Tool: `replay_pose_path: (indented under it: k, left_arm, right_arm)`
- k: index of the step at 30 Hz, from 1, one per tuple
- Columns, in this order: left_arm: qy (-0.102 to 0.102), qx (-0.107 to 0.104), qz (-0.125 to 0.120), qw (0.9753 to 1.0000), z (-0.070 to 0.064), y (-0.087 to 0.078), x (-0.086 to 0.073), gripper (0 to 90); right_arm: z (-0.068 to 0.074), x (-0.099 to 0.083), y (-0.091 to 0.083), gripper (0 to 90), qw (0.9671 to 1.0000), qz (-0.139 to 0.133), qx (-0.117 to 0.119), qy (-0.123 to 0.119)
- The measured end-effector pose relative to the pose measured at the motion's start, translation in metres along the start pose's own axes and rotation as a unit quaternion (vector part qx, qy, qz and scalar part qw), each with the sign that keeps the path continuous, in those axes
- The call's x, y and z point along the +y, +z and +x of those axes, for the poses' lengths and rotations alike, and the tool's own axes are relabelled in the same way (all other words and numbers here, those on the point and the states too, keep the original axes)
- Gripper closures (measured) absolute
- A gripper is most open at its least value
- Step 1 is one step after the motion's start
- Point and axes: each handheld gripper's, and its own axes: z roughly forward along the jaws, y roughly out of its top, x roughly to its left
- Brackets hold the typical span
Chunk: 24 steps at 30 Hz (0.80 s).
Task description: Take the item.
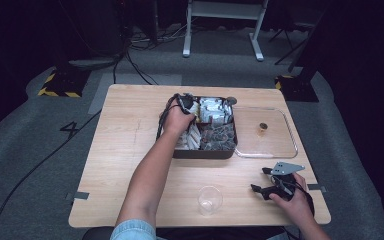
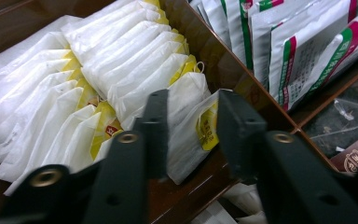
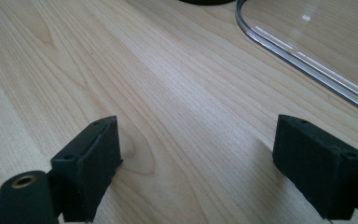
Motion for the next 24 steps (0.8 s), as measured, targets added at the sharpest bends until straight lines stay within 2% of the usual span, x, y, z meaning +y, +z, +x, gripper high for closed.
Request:
replay_pose_path:
  k: [3, 4, 6, 10, 18, 24]
  left_arm:
    - [0.007, 0.005, 0.009, 0.9999, 0.0, -0.001, 0.001, 78.3]
    - [0.011, 0.001, 0.023, 0.9997, -0.001, -0.001, 0.001, 81.0]
    - [0.014, -0.002, 0.027, 0.9995, -0.001, -0.001, 0.001, 85.9]
    - [0.022, -0.004, 0.034, 0.9992, -0.002, -0.001, 0.001, 89.5]
    - [0.024, -0.002, 0.011, 0.9996, -0.001, -0.012, 0.006, 90.0]
    - [0.031, -0.014, -0.013, 0.9993, -0.003, -0.028, 0.014, 90.0]
  right_arm:
    - [0.0, 0.0, 0.0, 15.3, 1.0, 0.0, 0.0, 0.0]
    - [0.0, 0.0, 0.0, 15.4, 1.0, 0.0, 0.0, 0.0]
    - [0.0, 0.0, 0.0, 15.4, 1.0, 0.0, 0.0, 0.0]
    - [0.0, 0.0, 0.0, 15.4, 1.0, 0.0, 0.0, 0.0]
    - [0.0, 0.0, 0.0, 15.4, 1.0, 0.0, 0.0, 0.0]
    - [0.0, 0.0, 0.0, 15.4, 1.0, 0.0, 0.0, 0.0]
